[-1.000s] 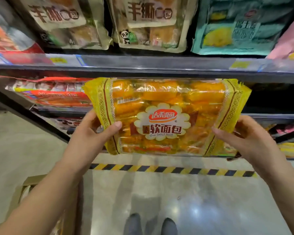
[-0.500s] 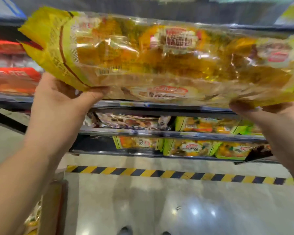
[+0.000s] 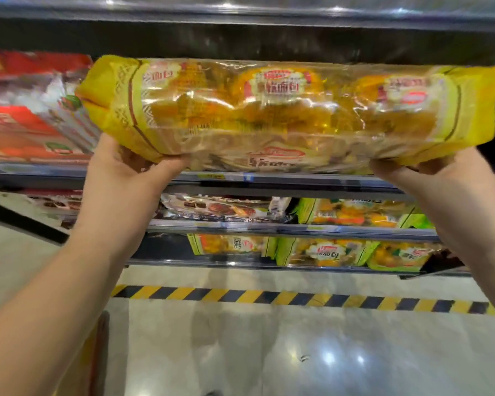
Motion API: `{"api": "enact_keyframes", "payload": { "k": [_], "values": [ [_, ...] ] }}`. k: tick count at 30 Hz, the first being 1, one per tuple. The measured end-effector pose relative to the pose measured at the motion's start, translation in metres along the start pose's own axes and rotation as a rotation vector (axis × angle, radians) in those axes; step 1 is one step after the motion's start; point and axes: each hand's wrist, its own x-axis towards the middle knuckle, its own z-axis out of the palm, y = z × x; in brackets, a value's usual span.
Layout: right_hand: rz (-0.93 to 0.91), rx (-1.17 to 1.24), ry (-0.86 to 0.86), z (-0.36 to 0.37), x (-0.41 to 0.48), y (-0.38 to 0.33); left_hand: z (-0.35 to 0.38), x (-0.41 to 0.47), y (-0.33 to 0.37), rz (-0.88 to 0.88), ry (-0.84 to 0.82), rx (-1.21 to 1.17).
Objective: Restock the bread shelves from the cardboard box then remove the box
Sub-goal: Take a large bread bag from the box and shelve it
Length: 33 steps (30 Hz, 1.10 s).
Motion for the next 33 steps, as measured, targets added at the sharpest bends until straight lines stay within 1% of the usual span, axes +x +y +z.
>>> {"api": "enact_keyframes", "payload": {
  "k": [1, 2, 3, 4, 5, 8, 10, 13, 15, 19, 22, 24, 27, 29, 31, 33],
  "values": [
    [0.082, 0.075, 0.097, -0.006, 0.005, 0.018, 0.001, 0.003, -0.004, -0.009, -0.025, 0.006],
    [0.084, 0.035, 0.106, -0.006, -0.001, 0.014, 0.001, 0.007, -0.006, -0.013, -0.024, 0.020],
    [0.037, -0.009, 0.146, -0.015, 0.014, 0.022, 0.001, 0.009, -0.007, -0.008, -0.031, 0.018],
    [-0.011, -0.056, 0.133, -0.019, 0.019, 0.033, 0.002, 0.011, -0.004, -0.010, -0.031, 0.021],
    [-0.012, -0.043, 0.072, -0.016, 0.017, 0.036, 0.002, 0.012, -0.004, -0.011, -0.032, 0.039],
    [-0.018, -0.071, 0.110, -0.015, 0.023, 0.040, 0.003, 0.012, -0.004, -0.015, -0.050, 0.067],
    [0.021, -0.067, 0.083, -0.011, 0.022, 0.033, 0.005, 0.014, -0.005, -0.018, -0.089, 0.080],
    [0.025, -0.089, 0.076, -0.007, 0.028, 0.032, 0.008, 0.026, -0.006, -0.006, -0.150, 0.083],
    [0.034, -0.087, 0.079, -0.006, 0.034, 0.025, 0.009, 0.038, -0.007, -0.048, -0.175, 0.088],
    [0.108, -0.086, 0.128, -0.006, 0.052, 0.008, 0.018, 0.058, 0.002, -0.114, -0.083, 0.143],
    [0.157, -0.113, 0.157, -0.006, 0.064, 0.005, 0.020, 0.066, 0.008, -0.080, -0.034, 0.255],
    [0.166, -0.114, 0.162, -0.006, 0.066, 0.008, 0.020, 0.067, 0.006, -0.067, -0.027, 0.262],
    [0.175, -0.106, 0.131, -0.004, 0.062, 0.011, 0.024, 0.063, 0.001, -0.162, -0.044, 0.256],
    [0.170, -0.124, 0.097, -0.002, 0.061, 0.014, 0.028, 0.060, -0.002, -0.227, -0.088, 0.288],
    [0.175, -0.177, 0.068, 0.001, 0.060, 0.018, 0.029, 0.056, -0.003, -0.247, -0.130, 0.326],
    [0.178, -0.227, 0.069, 0.004, 0.059, 0.023, 0.029, 0.052, -0.001, -0.248, -0.137, 0.341]
  ]
}}
